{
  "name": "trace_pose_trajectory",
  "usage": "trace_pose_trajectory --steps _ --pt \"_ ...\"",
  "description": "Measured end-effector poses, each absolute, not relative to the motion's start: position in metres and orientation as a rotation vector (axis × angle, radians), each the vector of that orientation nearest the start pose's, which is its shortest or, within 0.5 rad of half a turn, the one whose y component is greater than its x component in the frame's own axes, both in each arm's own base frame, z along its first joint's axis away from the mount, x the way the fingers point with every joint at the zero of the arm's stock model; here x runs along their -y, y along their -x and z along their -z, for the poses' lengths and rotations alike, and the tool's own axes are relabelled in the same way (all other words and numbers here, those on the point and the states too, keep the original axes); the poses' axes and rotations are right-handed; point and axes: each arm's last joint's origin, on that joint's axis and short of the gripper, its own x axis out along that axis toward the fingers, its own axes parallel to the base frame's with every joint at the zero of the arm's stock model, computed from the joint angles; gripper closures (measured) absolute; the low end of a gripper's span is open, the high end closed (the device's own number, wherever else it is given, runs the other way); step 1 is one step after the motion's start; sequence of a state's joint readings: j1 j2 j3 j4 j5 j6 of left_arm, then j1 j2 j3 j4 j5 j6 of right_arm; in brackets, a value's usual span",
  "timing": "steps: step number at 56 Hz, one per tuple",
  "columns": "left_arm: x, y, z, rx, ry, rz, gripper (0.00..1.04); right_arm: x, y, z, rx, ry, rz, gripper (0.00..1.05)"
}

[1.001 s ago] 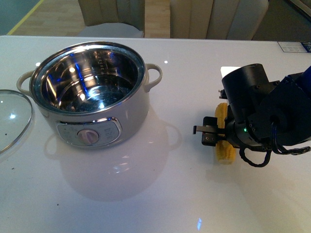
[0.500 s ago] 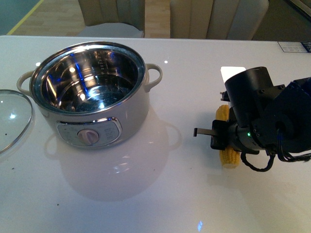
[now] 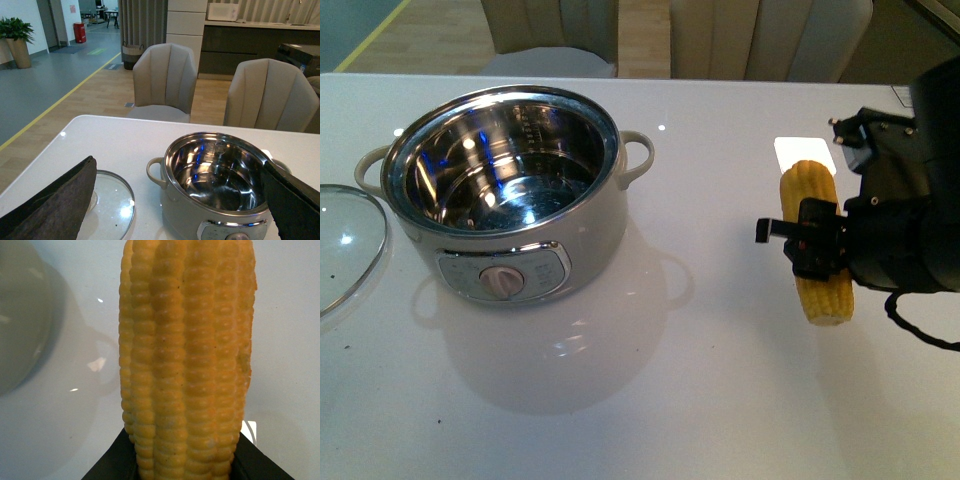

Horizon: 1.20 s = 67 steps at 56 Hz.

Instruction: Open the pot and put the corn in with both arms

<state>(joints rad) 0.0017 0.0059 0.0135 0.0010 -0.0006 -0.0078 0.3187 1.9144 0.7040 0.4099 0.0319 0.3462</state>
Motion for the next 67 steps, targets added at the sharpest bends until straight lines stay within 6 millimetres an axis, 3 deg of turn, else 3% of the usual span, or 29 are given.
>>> trace_pose_trajectory --steps 11,21,41,67 --pt "0.000 -0.097 -0.168 0.009 0.008 -0.002 0.07 -0.114 -0.291 -0.129 -0.747 -0.241 -0.265 0.79" --pt "0.000 -0.097 -0.168 0.009 0.008 -0.002 0.07 -0.140 -0.287 -0.153 -0.721 -0.258 -0.350 0.79" --pt "0.000 -0.097 -0.168 0.008 0.008 -0.002 0.07 -0.189 -0.295 -0.168 -0.735 -0.311 -0.408 0.79" --pt "0.000 -0.097 -0.168 0.009 0.008 -0.002 0.07 -0.247 -0.316 -0.159 -0.813 -0.387 -0.398 0.79"
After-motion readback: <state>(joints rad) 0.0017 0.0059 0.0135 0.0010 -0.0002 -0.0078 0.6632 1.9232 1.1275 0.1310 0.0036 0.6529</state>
